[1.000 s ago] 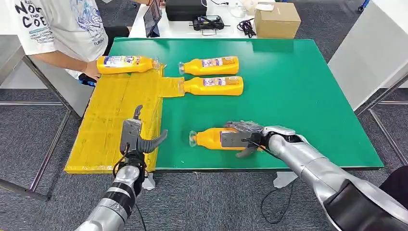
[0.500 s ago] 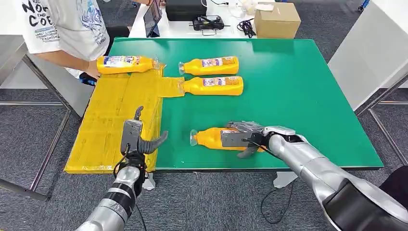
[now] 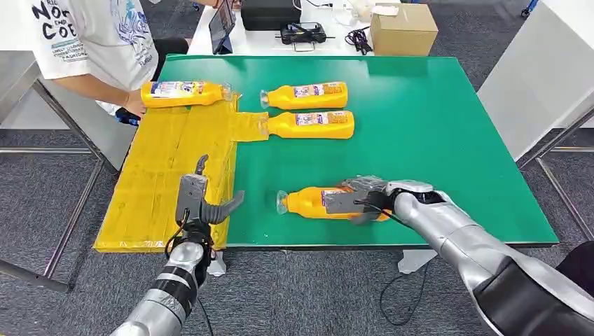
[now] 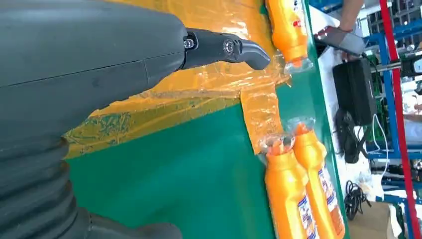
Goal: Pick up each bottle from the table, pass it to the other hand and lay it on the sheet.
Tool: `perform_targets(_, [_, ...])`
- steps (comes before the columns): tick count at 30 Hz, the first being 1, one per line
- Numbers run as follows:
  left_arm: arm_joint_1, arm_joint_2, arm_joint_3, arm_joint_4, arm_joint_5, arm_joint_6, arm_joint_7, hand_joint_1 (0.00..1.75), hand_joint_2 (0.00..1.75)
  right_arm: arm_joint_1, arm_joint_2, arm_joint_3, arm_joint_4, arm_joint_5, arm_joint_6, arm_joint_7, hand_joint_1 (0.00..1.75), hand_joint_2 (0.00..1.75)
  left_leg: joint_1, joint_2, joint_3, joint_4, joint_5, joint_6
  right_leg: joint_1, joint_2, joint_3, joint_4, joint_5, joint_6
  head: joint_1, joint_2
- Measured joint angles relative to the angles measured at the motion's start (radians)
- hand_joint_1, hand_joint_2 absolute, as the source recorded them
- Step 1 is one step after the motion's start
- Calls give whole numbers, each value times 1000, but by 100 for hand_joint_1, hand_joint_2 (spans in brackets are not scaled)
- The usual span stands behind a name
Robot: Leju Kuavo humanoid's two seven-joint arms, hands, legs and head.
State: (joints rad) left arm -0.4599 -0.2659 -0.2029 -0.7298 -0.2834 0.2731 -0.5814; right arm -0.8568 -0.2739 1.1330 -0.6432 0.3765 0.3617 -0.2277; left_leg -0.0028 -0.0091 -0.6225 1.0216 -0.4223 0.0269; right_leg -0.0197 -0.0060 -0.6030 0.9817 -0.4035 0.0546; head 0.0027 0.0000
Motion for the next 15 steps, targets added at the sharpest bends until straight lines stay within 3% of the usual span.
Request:
perform_targets(12, [0, 4, 5, -5, 3, 8, 0, 0, 175, -9, -24, 0, -29, -4, -1, 0, 175, 175, 0, 0, 0, 0, 0, 0, 0, 0, 0, 0, 0, 0, 0, 0])
perform_targets(15, [1, 4, 6, -8, 3, 6, 1, 0, 175, 2, -24, -5, -35, -9, -57, 0, 175, 175, 0, 0, 0, 0, 0, 0, 0, 0, 0, 0, 0, 0, 0, 0])
